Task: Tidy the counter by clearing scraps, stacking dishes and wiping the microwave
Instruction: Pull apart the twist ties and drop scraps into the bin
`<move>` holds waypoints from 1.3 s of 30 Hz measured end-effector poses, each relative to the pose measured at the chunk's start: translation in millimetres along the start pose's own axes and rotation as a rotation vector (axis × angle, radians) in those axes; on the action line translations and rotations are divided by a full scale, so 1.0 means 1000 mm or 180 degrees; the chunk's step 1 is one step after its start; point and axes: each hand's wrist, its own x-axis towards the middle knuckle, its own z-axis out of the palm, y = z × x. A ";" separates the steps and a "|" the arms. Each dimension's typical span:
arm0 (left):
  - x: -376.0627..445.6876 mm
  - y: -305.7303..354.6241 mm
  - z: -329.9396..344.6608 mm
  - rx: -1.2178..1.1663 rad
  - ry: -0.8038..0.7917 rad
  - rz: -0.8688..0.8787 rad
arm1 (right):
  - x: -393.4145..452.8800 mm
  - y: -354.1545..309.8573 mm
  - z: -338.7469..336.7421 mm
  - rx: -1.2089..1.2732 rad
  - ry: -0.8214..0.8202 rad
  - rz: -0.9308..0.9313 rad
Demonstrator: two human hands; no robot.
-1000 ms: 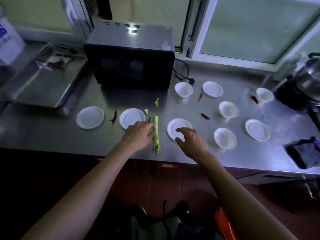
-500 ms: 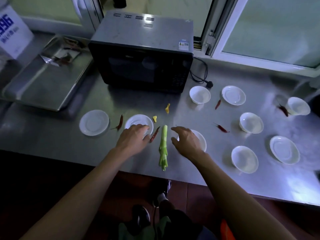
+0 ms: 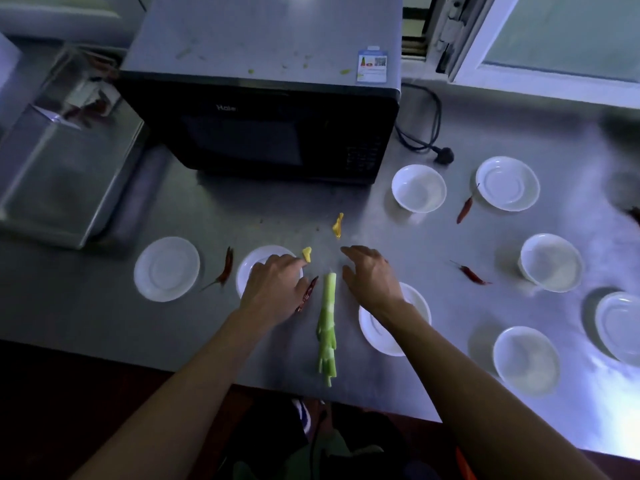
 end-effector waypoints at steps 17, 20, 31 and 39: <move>0.068 -0.038 0.029 0.0128 -0.0080 0.0434 | 0.086 -0.013 0.033 0.0039 0.0393 0.0635; 0.075 -0.037 0.033 0.0246 -0.0079 0.0448 | 0.092 -0.018 0.037 -0.0005 0.0482 0.0694; 0.083 -0.039 0.041 0.0274 -0.0017 0.0441 | 0.087 -0.011 0.039 -0.0079 0.0687 0.0691; 0.081 -0.038 0.040 -0.0111 -0.0006 0.0553 | 0.061 -0.006 0.037 0.0138 0.0851 0.0715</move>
